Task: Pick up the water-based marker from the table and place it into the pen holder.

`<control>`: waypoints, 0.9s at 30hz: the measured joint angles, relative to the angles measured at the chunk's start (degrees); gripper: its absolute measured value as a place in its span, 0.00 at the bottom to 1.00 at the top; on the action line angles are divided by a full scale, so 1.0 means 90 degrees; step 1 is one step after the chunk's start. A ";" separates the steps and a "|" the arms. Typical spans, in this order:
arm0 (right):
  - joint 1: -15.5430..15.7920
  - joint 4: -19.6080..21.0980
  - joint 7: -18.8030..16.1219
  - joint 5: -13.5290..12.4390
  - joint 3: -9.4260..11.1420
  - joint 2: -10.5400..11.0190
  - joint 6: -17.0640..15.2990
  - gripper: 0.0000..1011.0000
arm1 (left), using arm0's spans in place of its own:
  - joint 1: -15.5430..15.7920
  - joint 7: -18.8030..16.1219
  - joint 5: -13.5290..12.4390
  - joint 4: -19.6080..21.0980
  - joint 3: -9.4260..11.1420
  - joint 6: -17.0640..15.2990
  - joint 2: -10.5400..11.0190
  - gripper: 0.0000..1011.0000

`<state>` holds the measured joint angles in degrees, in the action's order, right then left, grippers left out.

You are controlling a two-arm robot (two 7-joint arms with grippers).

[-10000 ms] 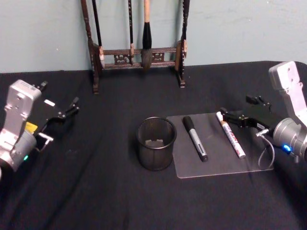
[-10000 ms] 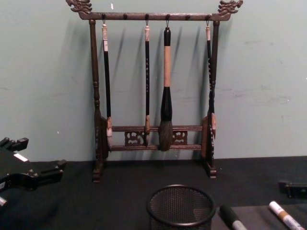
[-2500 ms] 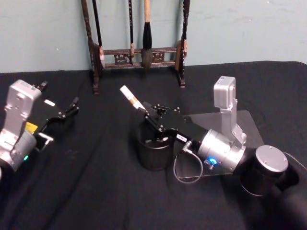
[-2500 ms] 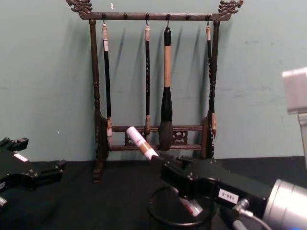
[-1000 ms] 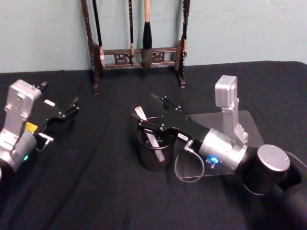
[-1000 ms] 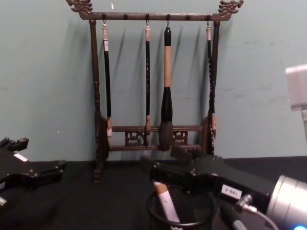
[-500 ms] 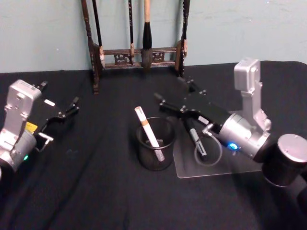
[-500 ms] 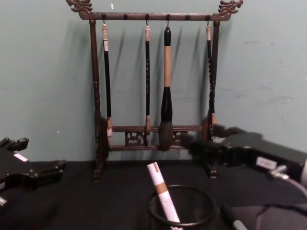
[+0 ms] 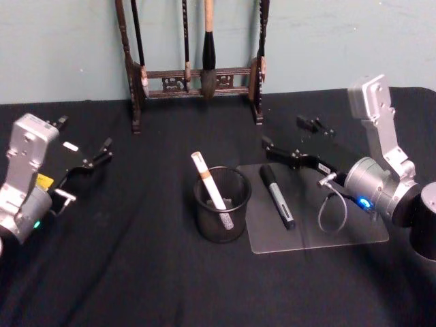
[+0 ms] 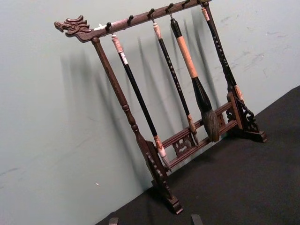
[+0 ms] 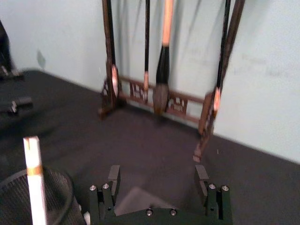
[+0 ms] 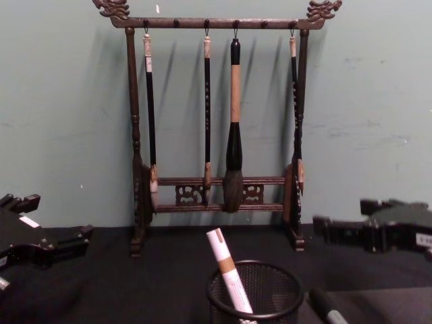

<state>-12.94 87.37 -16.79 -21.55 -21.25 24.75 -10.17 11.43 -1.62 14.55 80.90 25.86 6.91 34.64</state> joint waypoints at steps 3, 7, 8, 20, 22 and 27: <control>-0.0035 0.0044 0.0060 0.0096 -0.0032 0.0036 -0.0461 0.99 | 0.0000 0.0000 0.0000 0.0000 0.0000 0.0000 0.0000 0.99; -0.0104 0.0049 0.0089 0.0229 -0.0096 0.0056 -0.0919 0.99 | 0.0000 0.0000 0.0000 0.0000 0.0000 0.0000 0.0000 0.99; -0.0116 0.0049 0.0089 0.0254 -0.0110 0.0060 -0.0984 0.99 | 0.0000 0.0000 0.0000 0.0000 0.0000 0.0000 0.0000 0.99; -0.0278 -0.0068 0.0084 0.0592 -0.0299 -0.0083 -0.1827 0.99 | 0.0000 0.0000 0.0000 0.0000 0.0000 0.0000 0.0000 0.99; -0.0304 -0.0100 0.0096 0.0645 -0.0328 -0.0130 -0.1949 0.99 | 0.0000 0.0000 0.0000 0.0000 0.0000 0.0000 0.0000 0.99; -0.0350 -0.0194 0.0108 0.0781 -0.0391 -0.0237 -0.2160 0.99 | 0.0000 0.0000 0.0000 0.0000 0.0000 0.0000 0.0000 0.99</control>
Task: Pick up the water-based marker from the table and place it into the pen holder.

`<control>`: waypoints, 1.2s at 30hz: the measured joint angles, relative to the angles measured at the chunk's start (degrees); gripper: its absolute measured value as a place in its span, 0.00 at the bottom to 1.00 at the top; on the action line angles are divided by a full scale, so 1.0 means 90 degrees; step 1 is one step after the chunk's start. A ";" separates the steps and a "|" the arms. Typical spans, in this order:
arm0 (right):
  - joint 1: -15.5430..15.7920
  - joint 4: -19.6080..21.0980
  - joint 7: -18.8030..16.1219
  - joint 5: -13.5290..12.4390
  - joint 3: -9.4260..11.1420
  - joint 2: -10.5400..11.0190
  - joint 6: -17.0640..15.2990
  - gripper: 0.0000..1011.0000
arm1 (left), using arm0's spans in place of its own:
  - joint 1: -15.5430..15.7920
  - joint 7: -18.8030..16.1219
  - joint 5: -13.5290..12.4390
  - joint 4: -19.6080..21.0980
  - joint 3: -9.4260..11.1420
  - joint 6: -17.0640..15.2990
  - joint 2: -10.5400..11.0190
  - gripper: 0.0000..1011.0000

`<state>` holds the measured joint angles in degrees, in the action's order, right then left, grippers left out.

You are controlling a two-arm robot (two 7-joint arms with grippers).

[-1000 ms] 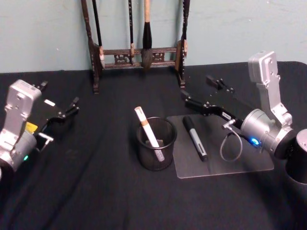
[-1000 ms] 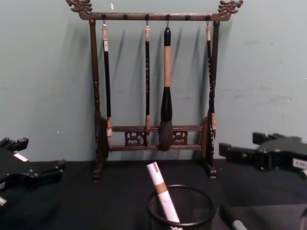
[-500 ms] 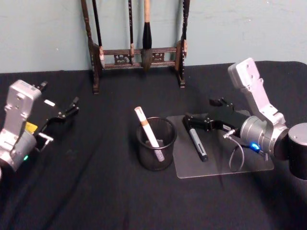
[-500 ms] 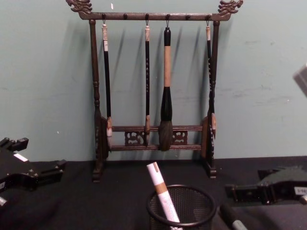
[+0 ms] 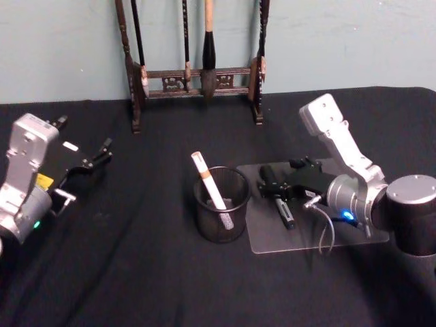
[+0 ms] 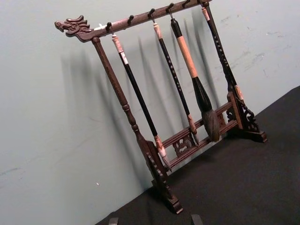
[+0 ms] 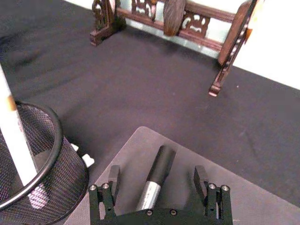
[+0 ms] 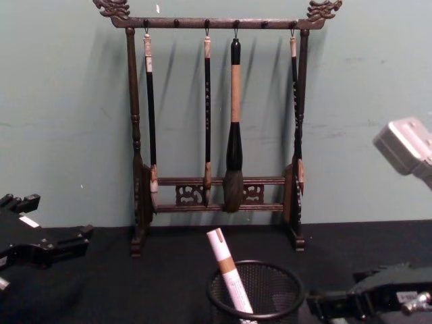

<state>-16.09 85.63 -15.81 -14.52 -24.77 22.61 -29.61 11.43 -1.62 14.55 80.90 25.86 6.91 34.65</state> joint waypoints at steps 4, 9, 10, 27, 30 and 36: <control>-0.0016 -0.0064 -0.0005 0.0062 -0.0021 -0.0056 -0.0054 0.99 | 0.0000 0.0000 0.0000 0.0000 0.0000 0.0000 0.0000 0.99; -0.0032 -0.0161 -0.0041 0.0142 -0.0031 -0.0144 -0.0106 0.99 | 0.0000 0.0000 0.0000 0.0000 0.0000 0.0000 0.0000 0.99; -0.0032 -0.0173 -0.0050 0.0152 -0.0031 -0.0156 -0.0110 0.99 | 0.0000 0.0000 0.0000 0.0000 0.0000 0.0000 0.0000 0.99; 0.0021 -0.0287 -0.0232 0.0335 0.0099 -0.0291 -0.0155 0.99 | 0.0000 0.0000 0.0000 0.0000 0.0000 0.0000 0.0000 0.99; 0.0032 -0.0308 -0.0260 0.0366 0.0128 -0.0319 -0.0157 0.99 | 0.0000 0.0000 0.0000 0.0000 0.0000 0.0000 0.0000 0.99; 0.0060 -0.0328 -0.0314 0.0429 0.0180 -0.0373 -0.0165 0.99 | 0.0000 0.0000 0.0000 0.0000 0.0000 0.0000 0.0000 0.99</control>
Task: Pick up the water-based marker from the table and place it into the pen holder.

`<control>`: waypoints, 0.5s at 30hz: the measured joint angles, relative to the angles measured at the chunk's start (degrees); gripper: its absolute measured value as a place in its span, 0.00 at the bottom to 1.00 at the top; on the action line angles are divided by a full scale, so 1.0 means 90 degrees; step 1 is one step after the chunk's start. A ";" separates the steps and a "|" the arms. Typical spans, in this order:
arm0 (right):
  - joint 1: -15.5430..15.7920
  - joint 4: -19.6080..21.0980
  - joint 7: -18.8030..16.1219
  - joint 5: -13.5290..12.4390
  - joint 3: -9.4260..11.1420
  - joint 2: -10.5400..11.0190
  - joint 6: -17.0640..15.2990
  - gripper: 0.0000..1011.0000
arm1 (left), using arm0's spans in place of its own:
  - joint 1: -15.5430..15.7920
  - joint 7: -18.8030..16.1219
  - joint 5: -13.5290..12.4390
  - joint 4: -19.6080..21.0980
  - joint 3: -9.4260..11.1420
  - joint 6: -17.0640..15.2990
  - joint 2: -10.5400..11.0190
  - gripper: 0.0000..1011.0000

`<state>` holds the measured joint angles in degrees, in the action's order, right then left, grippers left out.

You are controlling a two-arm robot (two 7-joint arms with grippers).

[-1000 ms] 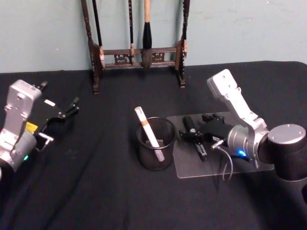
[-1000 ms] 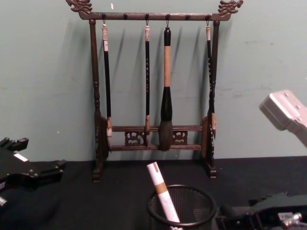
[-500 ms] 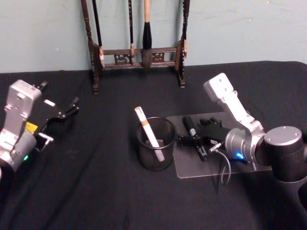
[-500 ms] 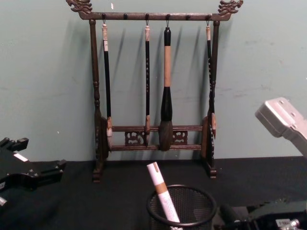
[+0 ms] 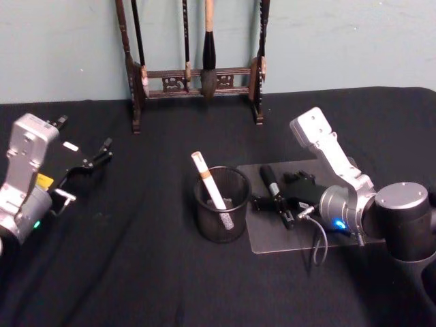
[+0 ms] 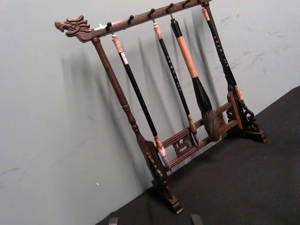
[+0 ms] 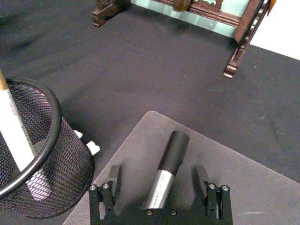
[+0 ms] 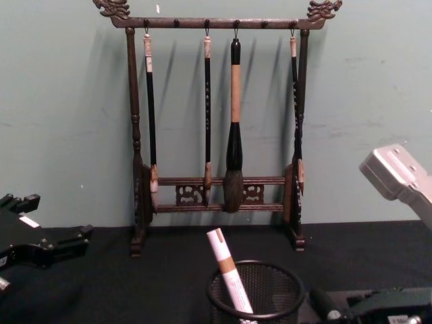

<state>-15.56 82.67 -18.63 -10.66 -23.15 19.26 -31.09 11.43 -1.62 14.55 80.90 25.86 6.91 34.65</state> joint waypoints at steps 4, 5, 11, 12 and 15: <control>0.0011 -0.0019 -0.0034 0.0039 0.0030 -0.0032 -0.0004 0.99 | 0.0000 0.0000 0.0001 0.0000 0.0000 0.0000 0.0000 0.99; 0.0014 -0.0026 -0.0048 0.0051 0.0042 -0.0044 -0.0005 0.99 | 0.0000 0.0000 0.0000 0.0000 0.0000 0.0000 0.0000 0.99; 0.0031 -0.0040 -0.0101 0.0096 0.0079 -0.0072 -0.0010 0.99 | 0.0000 0.0000 0.0000 0.0000 0.0000 0.0000 0.0000 0.99; 0.0033 -0.0040 -0.0106 0.0101 0.0083 -0.0075 -0.0013 0.99 | 0.0000 0.0000 0.0000 0.0000 0.0000 0.0000 0.0000 0.99; 0.0042 -0.0047 -0.0126 0.0117 0.0099 -0.0089 -0.0023 0.99 | 0.0000 0.0000 0.0000 0.0000 0.0000 0.0000 0.0000 0.99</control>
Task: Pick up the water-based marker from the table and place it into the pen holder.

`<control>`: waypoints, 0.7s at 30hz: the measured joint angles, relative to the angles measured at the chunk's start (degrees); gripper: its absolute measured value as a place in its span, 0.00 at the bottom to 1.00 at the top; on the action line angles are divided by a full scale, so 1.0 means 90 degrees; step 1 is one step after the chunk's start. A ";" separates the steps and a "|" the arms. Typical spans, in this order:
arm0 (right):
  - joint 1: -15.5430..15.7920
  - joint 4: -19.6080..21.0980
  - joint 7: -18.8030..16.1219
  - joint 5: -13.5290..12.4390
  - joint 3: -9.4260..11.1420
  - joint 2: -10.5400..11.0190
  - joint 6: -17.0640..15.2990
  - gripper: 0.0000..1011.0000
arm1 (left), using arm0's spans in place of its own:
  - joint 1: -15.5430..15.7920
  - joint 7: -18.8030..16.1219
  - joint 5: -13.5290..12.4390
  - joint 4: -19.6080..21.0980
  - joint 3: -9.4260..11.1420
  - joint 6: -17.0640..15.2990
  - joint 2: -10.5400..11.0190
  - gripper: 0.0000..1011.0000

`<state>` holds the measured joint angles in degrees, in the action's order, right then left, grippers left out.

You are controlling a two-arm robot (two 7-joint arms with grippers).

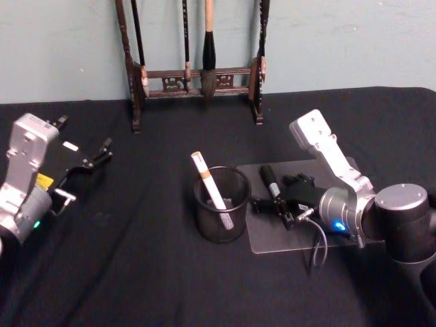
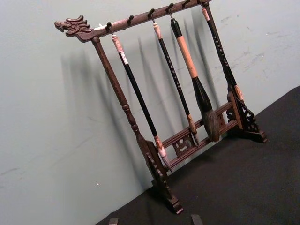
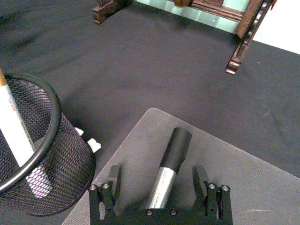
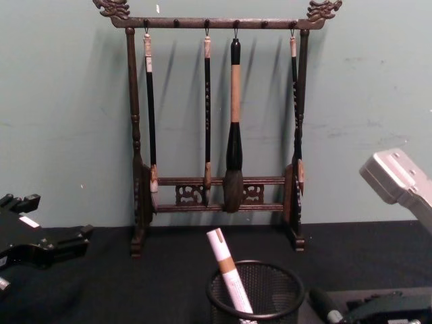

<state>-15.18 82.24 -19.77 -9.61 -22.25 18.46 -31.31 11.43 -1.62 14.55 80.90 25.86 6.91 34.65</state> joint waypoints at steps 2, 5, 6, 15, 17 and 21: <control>0.0004 -0.0002 -0.0011 0.0013 0.0006 -0.0008 0.0000 0.99 | 0.0000 0.0000 0.0000 0.0000 0.0000 0.0000 0.0000 0.99; 0.0004 -0.0002 -0.0011 0.0013 0.0006 -0.0008 0.0000 0.99 | 0.0000 0.0000 0.0000 0.0000 0.0000 0.0000 0.0000 0.99; 0.0004 -0.0002 -0.0011 0.0013 0.0007 -0.0007 0.0000 0.99 | 0.0000 0.0000 0.0000 0.0000 0.0000 0.0000 0.0000 0.99; 0.0003 -0.0002 -0.0006 0.0010 0.0004 -0.0002 0.0000 0.99 | 0.0000 0.0000 0.0000 0.0000 0.0000 0.0000 0.0000 0.99; 0.0002 -0.0002 -0.0005 0.0010 0.0003 -0.0002 0.0000 0.96 | 0.0000 0.0000 0.0000 0.0000 0.0000 0.0000 0.0000 0.99; 0.0000 -0.0002 -0.0002 0.0009 0.0001 0.0000 0.0001 0.86 | 0.0000 0.0000 0.0000 0.0000 0.0000 0.0000 0.0000 0.99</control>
<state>-15.17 82.23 -19.79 -9.53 -22.24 18.46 -31.30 11.43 -1.62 14.55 80.90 25.86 6.91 34.65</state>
